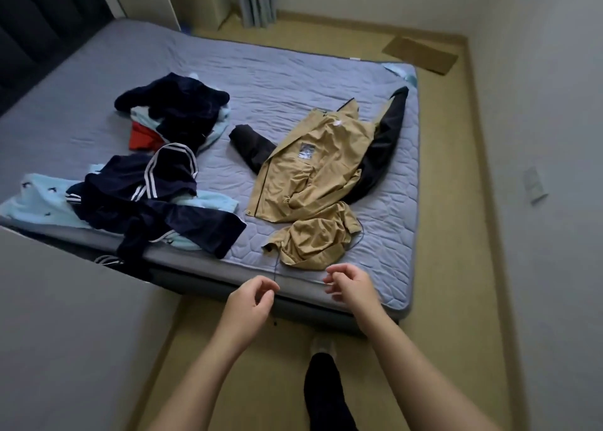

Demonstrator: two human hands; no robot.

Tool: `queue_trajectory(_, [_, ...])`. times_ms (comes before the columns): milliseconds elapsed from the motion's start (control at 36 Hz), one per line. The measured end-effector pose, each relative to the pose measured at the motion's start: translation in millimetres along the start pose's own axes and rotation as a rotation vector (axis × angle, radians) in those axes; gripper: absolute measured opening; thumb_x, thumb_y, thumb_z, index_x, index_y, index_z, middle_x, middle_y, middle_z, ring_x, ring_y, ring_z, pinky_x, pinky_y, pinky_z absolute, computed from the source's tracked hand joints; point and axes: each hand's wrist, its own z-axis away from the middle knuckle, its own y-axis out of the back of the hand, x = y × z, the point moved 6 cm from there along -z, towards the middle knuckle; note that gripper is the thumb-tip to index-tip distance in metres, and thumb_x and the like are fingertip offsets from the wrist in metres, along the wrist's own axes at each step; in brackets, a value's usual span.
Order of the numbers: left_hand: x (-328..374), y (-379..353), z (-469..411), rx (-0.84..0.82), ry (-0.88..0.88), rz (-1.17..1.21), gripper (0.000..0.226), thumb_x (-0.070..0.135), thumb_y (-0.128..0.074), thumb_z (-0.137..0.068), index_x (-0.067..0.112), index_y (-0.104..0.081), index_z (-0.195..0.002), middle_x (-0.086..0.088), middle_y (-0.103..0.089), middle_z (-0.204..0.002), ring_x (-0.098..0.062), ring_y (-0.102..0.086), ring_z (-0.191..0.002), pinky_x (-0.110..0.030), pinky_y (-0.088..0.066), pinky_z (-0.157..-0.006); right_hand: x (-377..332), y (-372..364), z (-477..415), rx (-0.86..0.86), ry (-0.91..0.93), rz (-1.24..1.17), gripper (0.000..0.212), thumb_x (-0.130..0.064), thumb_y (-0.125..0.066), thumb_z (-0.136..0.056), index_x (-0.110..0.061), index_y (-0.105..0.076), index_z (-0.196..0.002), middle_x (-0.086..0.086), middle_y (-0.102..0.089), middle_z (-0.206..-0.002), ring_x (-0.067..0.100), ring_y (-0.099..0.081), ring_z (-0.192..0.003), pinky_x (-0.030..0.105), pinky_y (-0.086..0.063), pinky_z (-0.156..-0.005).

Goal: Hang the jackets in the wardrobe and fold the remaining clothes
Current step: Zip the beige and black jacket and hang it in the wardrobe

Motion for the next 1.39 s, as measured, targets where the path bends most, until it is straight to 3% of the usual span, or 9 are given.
queue_trajectory(222, [-59.6,-68.4,-166.7,-0.17,0.245,-0.076,0.018,0.023,-0.052,-0.093,0.035,-0.059,-0.083,0.012,-0.064,-0.083,-0.001,-0.058,-0.076,-0.013,-0.04,-0.055,29.8,21.2,-182.1,-0.061,-0.119,0.412,0.025,-0.003,-0.045,-0.088,-0.021,-0.058,-0.078,0.0,-0.063,-0.076,0.012,-0.058,-0.066,0.018,-0.045,-0.056])
queue_trajectory(583, [-191.6,-176.4,-387.9,-0.297,0.269,-0.385,0.014,0.018,-0.05,-0.088,0.027,-0.056,-0.078,0.003,-0.061,-0.086,-0.021,-0.059,-0.091,-0.028,-0.045,-0.073,122.0,25.1,-417.0,-0.08,-0.057,1.226,0.033,-0.022,-0.046,-0.09,-0.016,-0.049,-0.122,0.008,-0.048,-0.128,0.028,-0.046,-0.12,0.038,-0.042,-0.093])
queue_trajectory(639, [-193.3,-184.6,-416.8,-0.233,0.193,-0.405,0.006,0.024,-0.054,-0.086,0.023,-0.059,-0.091,0.0,-0.06,-0.097,-0.023,-0.058,-0.1,-0.032,-0.046,-0.081,122.2,31.4,-443.5,0.108,-0.051,1.172,0.052,-0.025,-0.053,-0.087,-0.021,-0.037,-0.136,0.007,-0.039,-0.138,0.029,-0.038,-0.128,0.043,-0.039,-0.099])
queue_trajectory(806, [-219.6,-233.3,-437.7,-0.591,0.117,-0.79,0.111,0.064,-0.068,-0.068,0.024,-0.005,-0.151,-0.007,-0.016,-0.154,-0.027,-0.023,-0.14,-0.044,-0.028,-0.112,158.8,44.3,-496.2,0.281,-0.35,0.407,0.08,-0.016,-0.067,-0.081,-0.012,-0.023,-0.148,0.018,-0.044,-0.141,0.034,-0.044,-0.128,0.036,-0.036,-0.103])
queue_trajectory(917, [-213.0,-236.4,-443.2,-0.419,-0.073,-1.003,0.052,0.022,-0.043,-0.093,0.021,-0.026,-0.142,-0.006,-0.052,-0.128,-0.027,-0.052,-0.115,-0.035,-0.042,-0.087,153.1,24.3,-498.0,0.152,-0.217,0.581,0.007,-0.013,-0.054,-0.08,-0.016,-0.059,-0.077,0.013,-0.066,-0.088,0.029,-0.059,-0.088,0.028,-0.039,-0.068])
queue_trajectory(1056, [-180.2,-211.6,-453.7,-0.332,0.074,-0.715,0.02,0.021,-0.044,-0.092,0.02,-0.061,-0.101,-0.008,-0.066,-0.105,-0.03,-0.06,-0.099,-0.03,-0.037,-0.066,113.9,16.6,-474.5,-0.001,-0.126,0.551,0.023,-0.016,-0.052,-0.079,-0.016,-0.044,-0.057,0.001,-0.053,-0.064,0.02,-0.05,-0.068,0.029,-0.035,-0.055])
queue_trajectory(1194, [-113.2,-159.3,-441.3,-0.28,0.081,-0.419,0.025,0.019,-0.05,-0.087,0.025,-0.046,-0.063,-0.006,-0.065,-0.081,-0.029,-0.059,-0.087,-0.035,-0.047,-0.069,-2.4,28.9,-431.5,-0.027,0.034,0.237,0.018,-0.02,-0.044,-0.058,-0.022,-0.041,-0.041,-0.017,-0.035,-0.043,0.001,-0.031,-0.044,0.018,-0.026,-0.043])
queue_trajectory(1306, [-22.7,-111.8,-426.0,-0.234,-0.074,-0.122,0.011,0.031,-0.059,-0.079,0.032,-0.056,-0.089,0.006,-0.065,-0.094,-0.017,-0.063,-0.093,-0.036,-0.053,-0.079,-128.8,36.1,-381.8,-0.04,0.274,0.11,0.01,-0.016,-0.045,-0.061,-0.02,-0.038,-0.054,-0.008,-0.034,-0.054,0.008,-0.031,-0.05,0.022,-0.025,-0.046])
queue_trajectory(1389, [56.0,-75.1,-405.9,-0.231,-0.256,-0.003,0.073,0.06,-0.072,-0.062,0.047,-0.033,-0.123,0.01,-0.051,-0.127,-0.007,-0.05,-0.121,-0.03,-0.048,-0.098,-226.9,36.6,-330.4,-0.059,0.453,0.071,0.019,-0.006,-0.046,-0.072,-0.016,-0.038,-0.058,-0.014,-0.037,-0.05,0.003,-0.034,-0.046,0.016,-0.029,-0.044])
